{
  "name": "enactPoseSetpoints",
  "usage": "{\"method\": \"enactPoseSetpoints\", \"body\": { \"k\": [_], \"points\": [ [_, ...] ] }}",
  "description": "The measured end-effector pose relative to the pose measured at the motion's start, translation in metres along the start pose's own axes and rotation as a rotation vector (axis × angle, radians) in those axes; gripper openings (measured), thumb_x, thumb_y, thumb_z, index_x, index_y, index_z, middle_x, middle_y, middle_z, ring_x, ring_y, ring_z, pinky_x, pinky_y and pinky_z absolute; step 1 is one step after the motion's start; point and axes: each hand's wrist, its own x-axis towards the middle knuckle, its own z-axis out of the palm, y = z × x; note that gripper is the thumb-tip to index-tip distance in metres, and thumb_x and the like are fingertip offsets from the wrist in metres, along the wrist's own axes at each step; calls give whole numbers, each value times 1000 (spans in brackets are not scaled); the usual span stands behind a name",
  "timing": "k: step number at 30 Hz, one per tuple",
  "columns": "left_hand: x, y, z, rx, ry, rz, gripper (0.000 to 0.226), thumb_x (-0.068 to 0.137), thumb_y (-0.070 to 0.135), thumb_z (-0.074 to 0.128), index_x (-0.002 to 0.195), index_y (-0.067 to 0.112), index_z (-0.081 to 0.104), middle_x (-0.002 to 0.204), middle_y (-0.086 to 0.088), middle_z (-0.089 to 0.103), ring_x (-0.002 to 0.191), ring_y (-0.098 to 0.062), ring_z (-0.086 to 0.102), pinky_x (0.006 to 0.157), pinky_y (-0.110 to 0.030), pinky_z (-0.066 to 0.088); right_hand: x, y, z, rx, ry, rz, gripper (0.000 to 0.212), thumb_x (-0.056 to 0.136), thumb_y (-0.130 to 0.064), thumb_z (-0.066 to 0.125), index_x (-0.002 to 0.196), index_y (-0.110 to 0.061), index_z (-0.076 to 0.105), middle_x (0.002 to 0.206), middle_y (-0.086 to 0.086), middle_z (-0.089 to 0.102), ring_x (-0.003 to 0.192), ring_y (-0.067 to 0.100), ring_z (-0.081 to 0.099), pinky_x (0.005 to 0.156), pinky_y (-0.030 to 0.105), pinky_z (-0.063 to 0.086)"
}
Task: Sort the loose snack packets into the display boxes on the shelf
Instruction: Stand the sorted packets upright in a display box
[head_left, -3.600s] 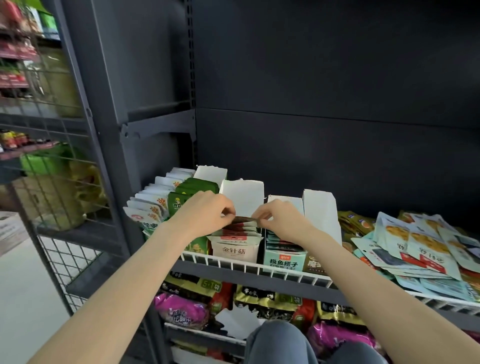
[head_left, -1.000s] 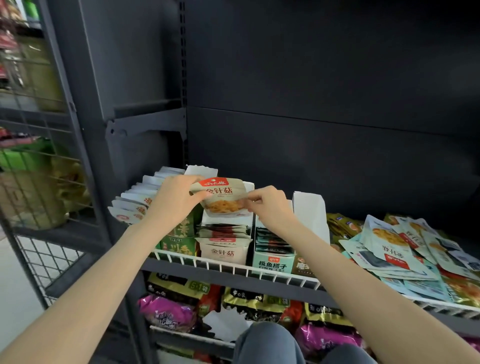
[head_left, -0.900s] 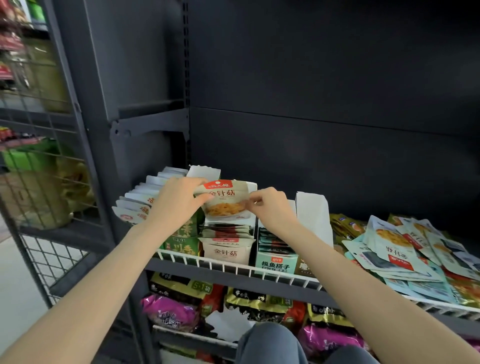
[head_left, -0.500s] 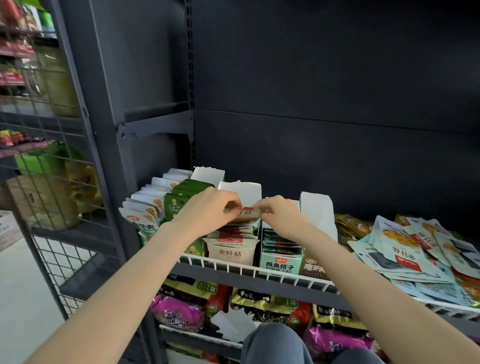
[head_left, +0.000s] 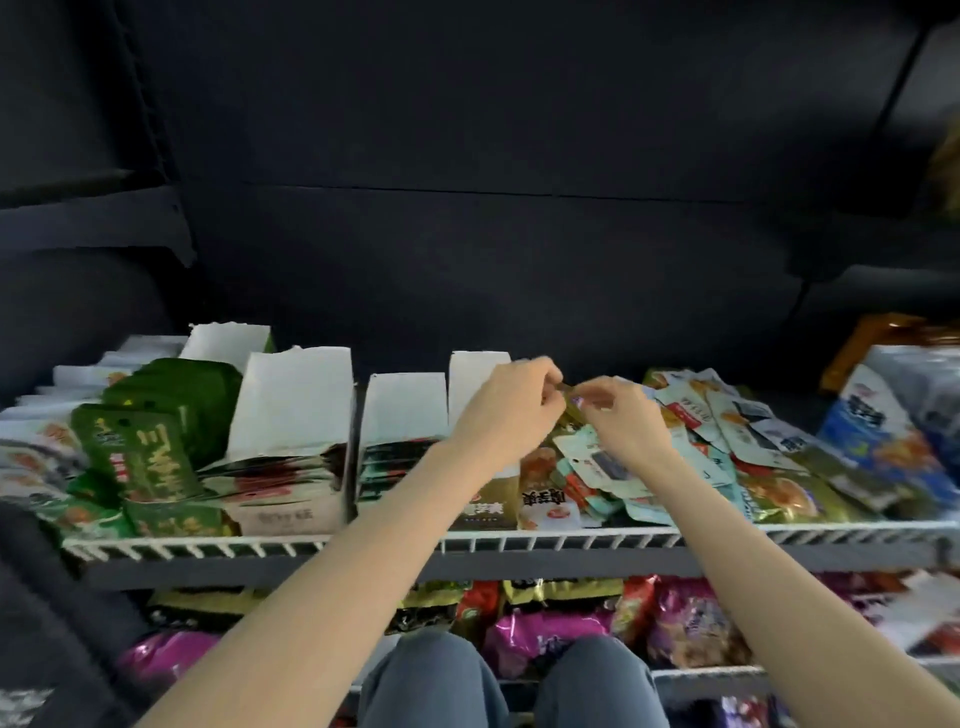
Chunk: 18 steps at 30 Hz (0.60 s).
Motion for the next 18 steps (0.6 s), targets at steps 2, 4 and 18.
{"method": "enactPoseSetpoints", "body": {
  "k": [2,4,18],
  "points": [
    [19,8,33,-20,-79,-52,29,95,18,48,122,10,55,117,-8,61,108,-22,57,95,-38,47,7,30,-9,-115,-36,98,38,92,-14,53,130,-13,51,126,10,60,111,27,57,84,30,43],
    [33,10,62,-25,-156,-108,31,95,14,46,125,6,52,122,-11,58,113,-26,55,95,-36,45,15,59,-14,-201,-95,161,56,91,-21,57,141,-11,35,140,13,46,125,30,46,95,33,39],
    [53,4,116,-93,-190,-322,25,92,15,58,115,5,57,119,-10,61,110,-24,57,78,-25,40,18,90,-7,-153,-190,163,59,100,-24,36,151,-15,8,132,19,51,112,33,53,85,35,42]
  ]
}}
